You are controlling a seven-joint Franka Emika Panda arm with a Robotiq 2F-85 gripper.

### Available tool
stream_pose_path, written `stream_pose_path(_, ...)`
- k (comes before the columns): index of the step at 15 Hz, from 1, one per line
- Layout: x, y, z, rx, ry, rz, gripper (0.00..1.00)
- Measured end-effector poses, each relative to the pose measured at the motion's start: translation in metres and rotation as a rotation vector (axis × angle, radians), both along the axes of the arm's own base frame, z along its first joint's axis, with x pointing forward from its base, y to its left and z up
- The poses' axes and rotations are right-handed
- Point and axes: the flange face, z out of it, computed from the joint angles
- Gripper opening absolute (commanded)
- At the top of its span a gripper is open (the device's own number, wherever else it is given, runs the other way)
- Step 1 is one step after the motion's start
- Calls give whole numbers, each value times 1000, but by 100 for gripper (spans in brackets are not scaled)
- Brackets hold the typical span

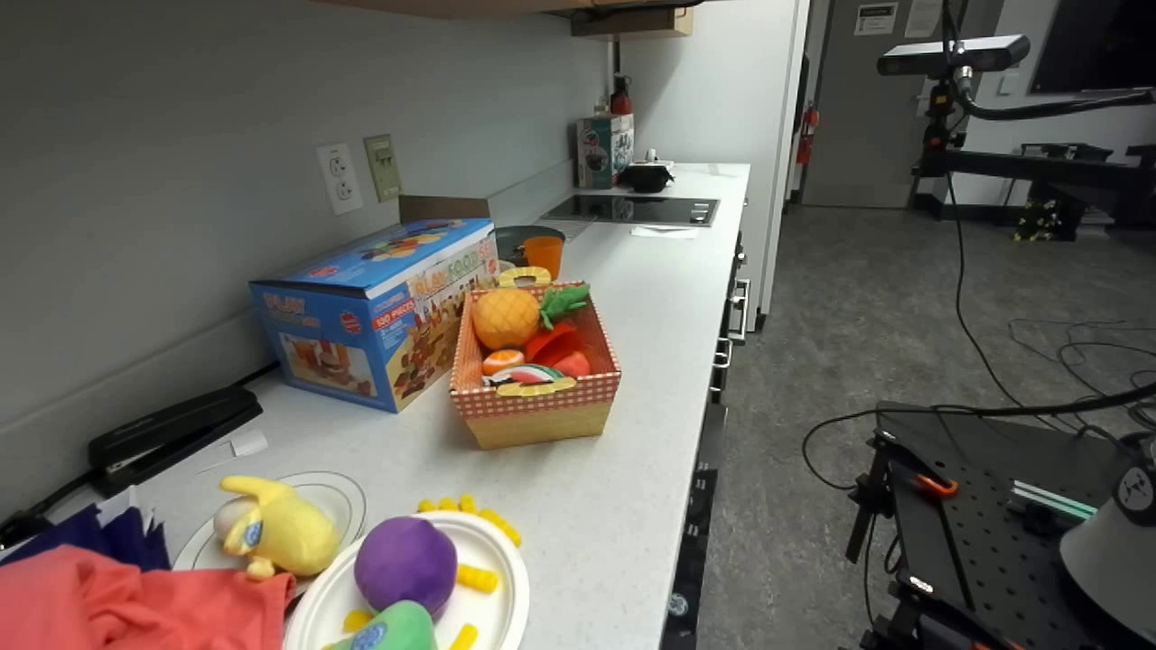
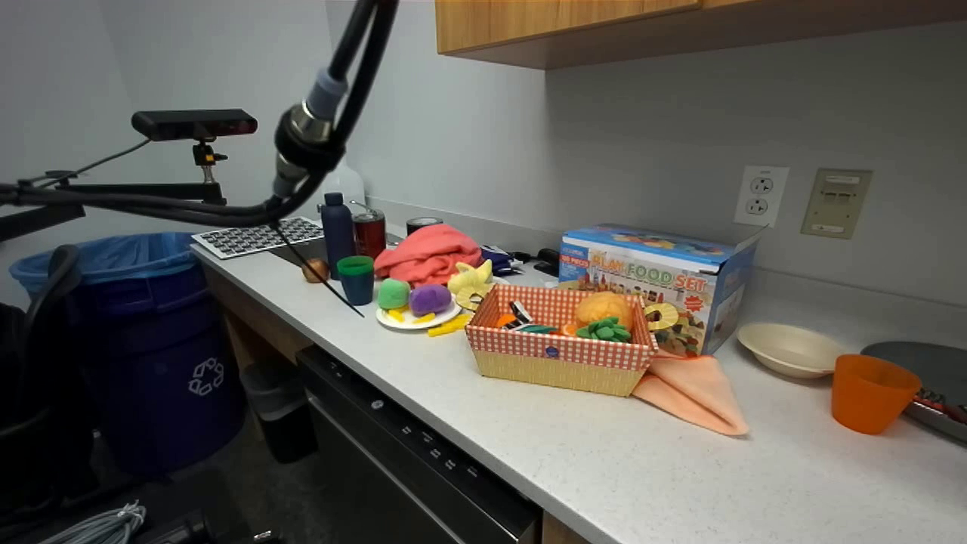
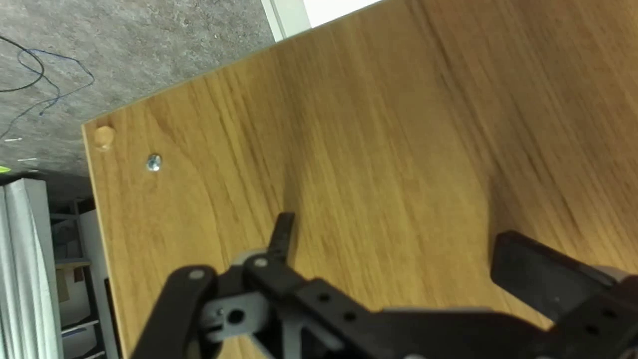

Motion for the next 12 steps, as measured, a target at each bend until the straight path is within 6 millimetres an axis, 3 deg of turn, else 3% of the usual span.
stream_pose_path(6,-15,-2,22,37,-51,-8,100)
stream_pose_path(12,-81,10,75,212,-20,50,100)
